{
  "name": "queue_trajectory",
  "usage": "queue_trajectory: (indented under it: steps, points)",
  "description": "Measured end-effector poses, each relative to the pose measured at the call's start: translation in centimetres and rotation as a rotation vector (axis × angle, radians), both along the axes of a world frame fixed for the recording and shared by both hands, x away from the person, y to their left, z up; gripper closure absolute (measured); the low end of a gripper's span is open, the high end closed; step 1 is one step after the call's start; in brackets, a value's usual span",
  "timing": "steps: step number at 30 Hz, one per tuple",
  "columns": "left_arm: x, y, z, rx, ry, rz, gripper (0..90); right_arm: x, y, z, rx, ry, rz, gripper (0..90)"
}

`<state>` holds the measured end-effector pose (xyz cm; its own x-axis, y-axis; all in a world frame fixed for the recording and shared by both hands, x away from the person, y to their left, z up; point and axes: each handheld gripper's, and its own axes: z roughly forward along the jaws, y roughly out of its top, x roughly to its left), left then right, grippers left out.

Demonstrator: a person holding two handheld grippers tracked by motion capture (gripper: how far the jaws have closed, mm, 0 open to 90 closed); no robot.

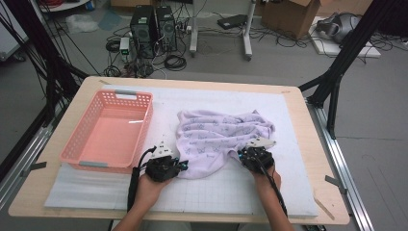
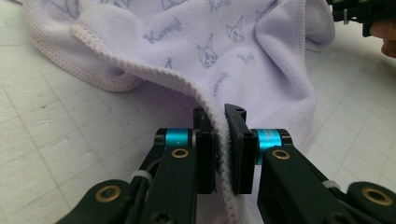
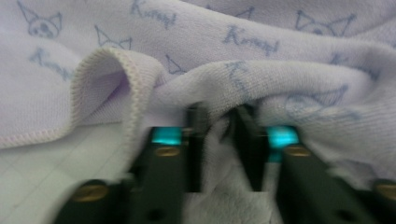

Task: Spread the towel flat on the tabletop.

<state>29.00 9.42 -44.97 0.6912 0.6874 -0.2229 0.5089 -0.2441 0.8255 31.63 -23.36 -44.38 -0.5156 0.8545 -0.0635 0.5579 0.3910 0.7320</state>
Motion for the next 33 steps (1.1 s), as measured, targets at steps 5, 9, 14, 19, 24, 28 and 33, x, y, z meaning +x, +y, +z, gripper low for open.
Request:
queue_trajectory:
  steps: [5, 9, 14, 19, 24, 28, 33]
  points:
    - [0.0, 0.7, 0.1, -0.032, 0.003, 0.014, 83.0, -0.4, -1.7, 0.8, 0.027, 0.035, 0.015, 84.3]
    - [-0.1, 1.0, 0.2, -0.042, 0.008, 0.020, 83.7, -1.6, -4.6, 1.5, 0.046, 0.044, 0.007, 84.1]
    - [-0.5, 0.7, 0.4, -0.058, 0.013, 0.002, 84.1, -3.5, -8.5, 2.3, 0.063, 0.058, -0.022, 84.2]
    - [-1.2, 0.2, 0.5, -0.044, 0.017, -0.026, 83.8, -5.5, -10.0, 3.0, 0.081, 0.034, -0.008, 62.7]
    - [-1.5, 1.0, 0.8, -0.047, 0.013, 0.001, 83.0, -6.2, -12.2, 2.9, 0.166, -0.017, -0.128, 62.3]
    - [-2.0, 1.6, 0.7, -0.040, 0.029, 0.013, 83.8, -5.8, -12.7, 1.9, 0.160, 0.022, -0.173, 62.7]
    - [-2.6, 2.6, 0.9, -0.007, 0.010, 0.079, 84.7, -5.1, -11.4, 0.7, 0.189, 0.077, -0.119, 60.1]
